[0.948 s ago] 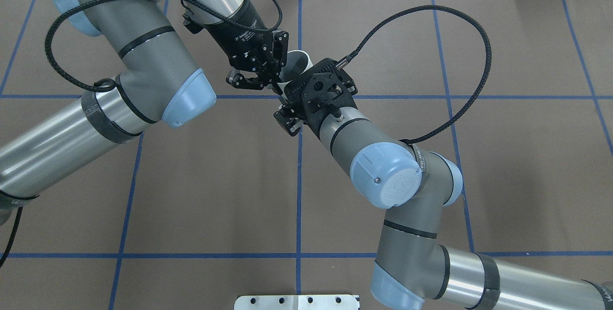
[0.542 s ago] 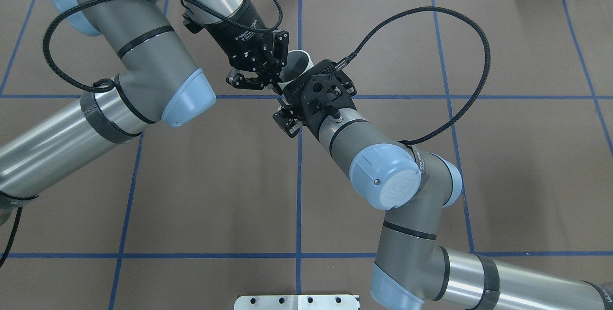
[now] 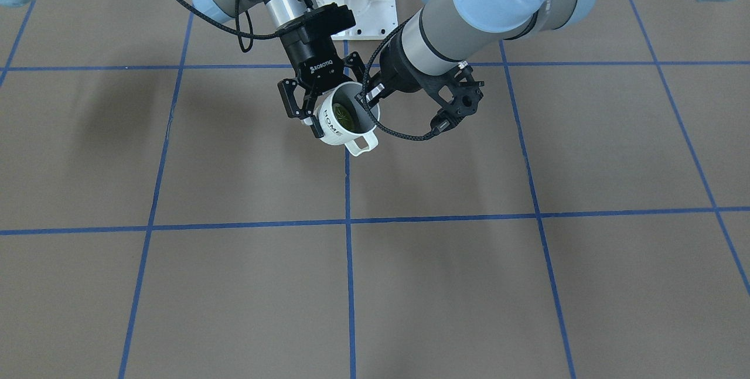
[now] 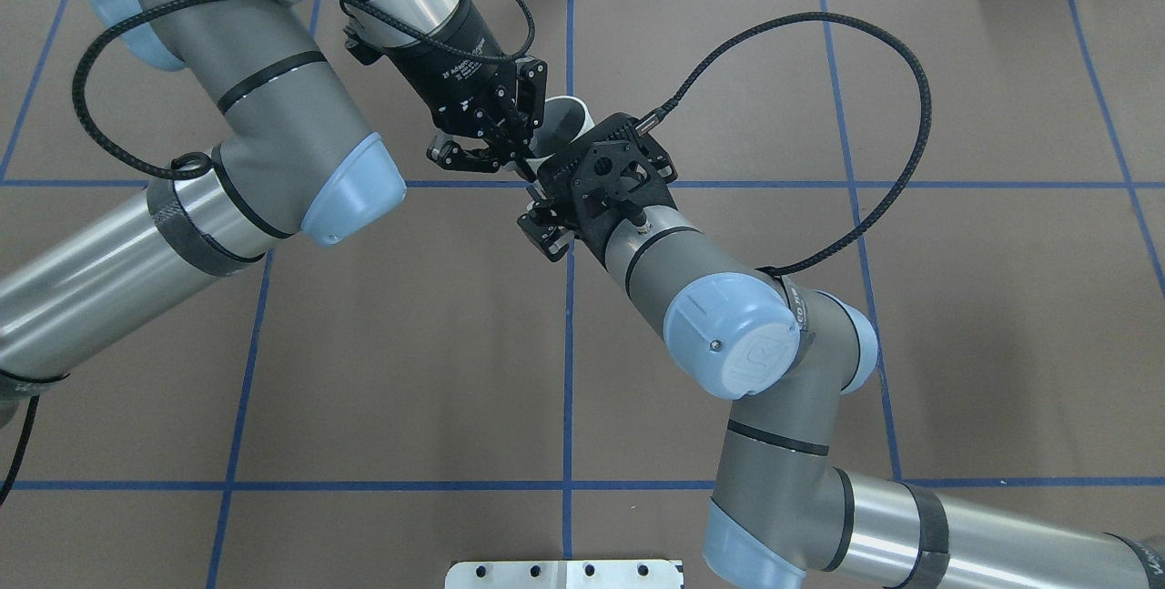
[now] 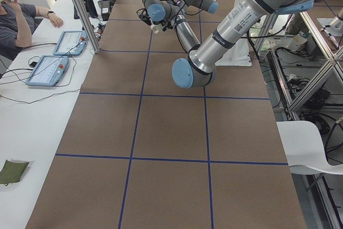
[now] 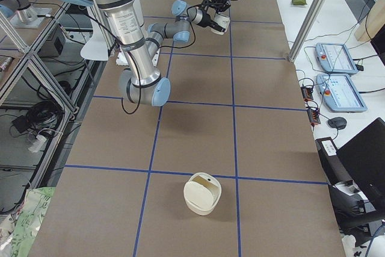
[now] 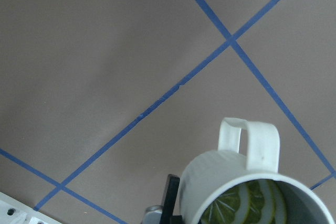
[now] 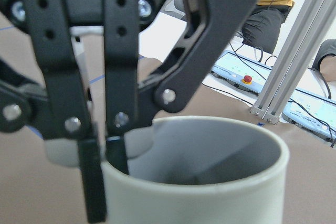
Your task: Left arm hands cup to right arm to dump lemon
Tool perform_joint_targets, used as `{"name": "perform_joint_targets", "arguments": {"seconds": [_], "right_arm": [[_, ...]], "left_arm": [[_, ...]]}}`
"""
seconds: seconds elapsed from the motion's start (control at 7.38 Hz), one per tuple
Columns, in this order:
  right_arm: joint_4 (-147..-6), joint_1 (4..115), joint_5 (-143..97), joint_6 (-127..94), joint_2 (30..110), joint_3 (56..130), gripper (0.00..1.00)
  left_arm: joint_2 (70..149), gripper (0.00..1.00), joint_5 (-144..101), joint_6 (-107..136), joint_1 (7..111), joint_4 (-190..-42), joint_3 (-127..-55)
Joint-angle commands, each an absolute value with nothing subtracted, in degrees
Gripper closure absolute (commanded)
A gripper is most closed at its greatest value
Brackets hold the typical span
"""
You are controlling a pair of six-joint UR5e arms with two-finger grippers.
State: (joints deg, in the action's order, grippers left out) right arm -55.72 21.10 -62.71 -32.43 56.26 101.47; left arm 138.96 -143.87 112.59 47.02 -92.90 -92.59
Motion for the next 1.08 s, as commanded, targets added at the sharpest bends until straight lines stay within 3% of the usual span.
{"name": "perform_joint_targets", "arguments": {"seconds": [0.0, 0.27, 0.41, 0.54, 0.68, 0.95], "right_arm": [[-55.72, 21.09, -62.67, -32.43, 56.25, 101.51, 0.01], [-55.72, 21.09, -62.67, -32.52, 56.25, 101.51, 0.01], [-55.72, 21.09, -62.67, -32.78, 55.99, 101.51, 0.3], [-55.9, 21.09, -62.84, -33.91, 55.99, 101.69, 0.76], [-55.9, 21.18, -63.1, -35.14, 56.16, 101.78, 1.0], [-55.9, 21.18, -63.19, -35.24, 56.16, 101.95, 1.0]], "left_arm": [[138.96, 1.0, -143.96, 112.59, 47.02, -92.9, -92.81], [138.96, 1.0, -143.96, 112.59, 47.02, -92.9, -92.81], [139.04, 1.0, -143.96, 112.59, 47.02, -92.9, -92.9], [138.87, 0.9, -144.4, 112.59, 46.93, -92.99, -92.73], [139.22, 0.02, -144.23, 112.5, 46.93, -93.08, -93.42], [138.87, 0.0, -144.4, 112.41, 47.02, -93.08, -94.48]]}}
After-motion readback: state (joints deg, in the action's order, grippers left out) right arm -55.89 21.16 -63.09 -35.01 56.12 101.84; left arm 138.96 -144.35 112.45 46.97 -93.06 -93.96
